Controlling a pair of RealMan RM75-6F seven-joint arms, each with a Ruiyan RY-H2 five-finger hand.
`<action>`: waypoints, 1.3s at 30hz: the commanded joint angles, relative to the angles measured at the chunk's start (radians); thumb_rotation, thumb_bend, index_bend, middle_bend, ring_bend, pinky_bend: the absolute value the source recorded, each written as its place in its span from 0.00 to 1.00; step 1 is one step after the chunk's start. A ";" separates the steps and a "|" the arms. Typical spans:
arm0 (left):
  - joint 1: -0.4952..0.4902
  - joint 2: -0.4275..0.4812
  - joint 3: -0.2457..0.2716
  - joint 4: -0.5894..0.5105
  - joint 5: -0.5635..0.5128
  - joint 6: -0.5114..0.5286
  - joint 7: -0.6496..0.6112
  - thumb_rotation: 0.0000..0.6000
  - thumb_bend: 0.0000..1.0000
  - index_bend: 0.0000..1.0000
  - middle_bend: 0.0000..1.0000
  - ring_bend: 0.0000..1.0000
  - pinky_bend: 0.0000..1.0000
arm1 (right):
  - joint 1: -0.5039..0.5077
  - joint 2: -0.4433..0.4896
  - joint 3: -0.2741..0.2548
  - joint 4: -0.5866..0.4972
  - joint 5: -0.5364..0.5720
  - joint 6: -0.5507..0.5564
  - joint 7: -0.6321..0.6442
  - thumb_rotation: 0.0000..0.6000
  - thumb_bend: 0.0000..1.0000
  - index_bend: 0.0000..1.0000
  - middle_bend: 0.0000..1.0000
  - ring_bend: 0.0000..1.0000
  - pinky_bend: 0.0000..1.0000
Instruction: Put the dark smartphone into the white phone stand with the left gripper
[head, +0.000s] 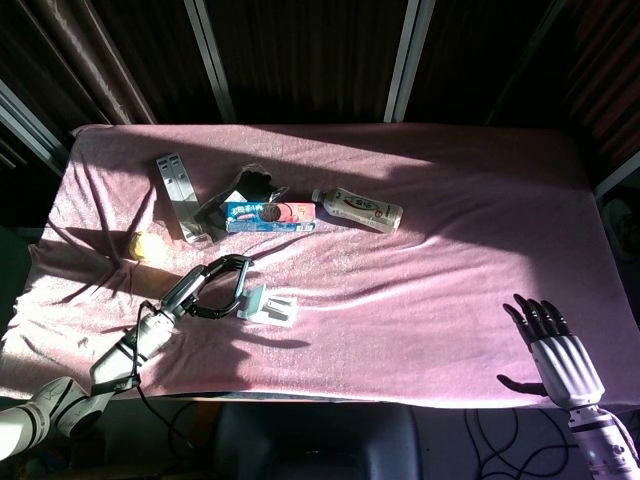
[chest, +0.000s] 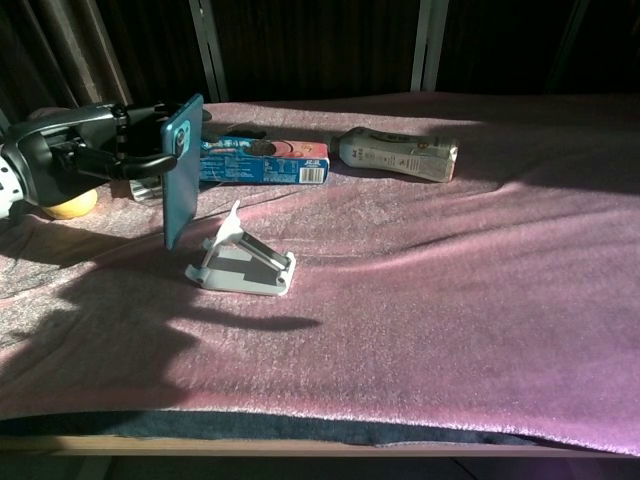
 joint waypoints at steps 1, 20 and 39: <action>-0.007 -0.013 0.011 0.020 0.017 0.007 -0.024 1.00 0.50 0.81 1.00 0.62 0.16 | 0.001 0.000 0.000 -0.001 0.001 -0.002 -0.004 1.00 0.20 0.00 0.00 0.00 0.00; -0.033 -0.088 0.052 0.167 0.040 0.020 -0.134 1.00 0.47 0.81 1.00 0.60 0.16 | -0.001 0.002 0.000 -0.002 0.001 0.001 0.001 1.00 0.20 0.00 0.00 0.00 0.00; -0.035 -0.124 0.067 0.213 0.029 0.020 -0.139 1.00 0.46 0.79 0.97 0.58 0.16 | -0.002 0.006 0.002 -0.001 0.003 0.004 0.014 1.00 0.20 0.00 0.00 0.00 0.00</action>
